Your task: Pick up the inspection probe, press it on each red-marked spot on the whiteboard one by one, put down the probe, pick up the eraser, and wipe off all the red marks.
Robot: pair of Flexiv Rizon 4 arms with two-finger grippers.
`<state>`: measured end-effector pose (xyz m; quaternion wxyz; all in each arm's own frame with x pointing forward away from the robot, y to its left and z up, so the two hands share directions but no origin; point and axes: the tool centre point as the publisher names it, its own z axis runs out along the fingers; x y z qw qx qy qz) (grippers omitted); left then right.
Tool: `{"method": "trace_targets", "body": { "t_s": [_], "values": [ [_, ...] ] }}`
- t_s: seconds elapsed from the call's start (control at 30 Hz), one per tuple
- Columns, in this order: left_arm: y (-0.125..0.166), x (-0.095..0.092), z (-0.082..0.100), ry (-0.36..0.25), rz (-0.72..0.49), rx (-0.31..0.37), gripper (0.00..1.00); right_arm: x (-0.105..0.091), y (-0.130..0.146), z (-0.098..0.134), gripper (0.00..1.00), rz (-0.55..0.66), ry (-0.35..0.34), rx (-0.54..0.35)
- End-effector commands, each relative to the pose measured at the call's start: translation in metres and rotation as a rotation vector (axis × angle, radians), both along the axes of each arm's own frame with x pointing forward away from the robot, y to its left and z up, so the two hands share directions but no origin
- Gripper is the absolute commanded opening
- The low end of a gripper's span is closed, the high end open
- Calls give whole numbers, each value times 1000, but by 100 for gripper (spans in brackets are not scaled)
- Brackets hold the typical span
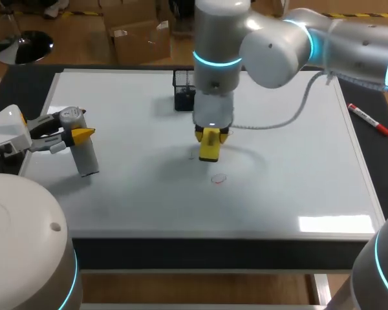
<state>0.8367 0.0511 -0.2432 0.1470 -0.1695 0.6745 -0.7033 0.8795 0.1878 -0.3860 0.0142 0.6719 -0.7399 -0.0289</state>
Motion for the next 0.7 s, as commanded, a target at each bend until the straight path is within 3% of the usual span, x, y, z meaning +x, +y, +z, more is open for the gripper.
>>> {"method": "trace_targets", "body": {
  "t_s": [0.03, 0.4, 0.7],
  "values": [
    [0, 0, 1, 0, -1, 0, 0, 1, 27, -5, 0, 37, 4, -29],
    [0, 0, 1, 0, -1, 0, 0, 1, 69, -16, 0, 140, -3, -7],
    [0, 0, 1, 0, -1, 0, 0, 4, 74, -30, 0, 169, 6, 20]
  ]
}}
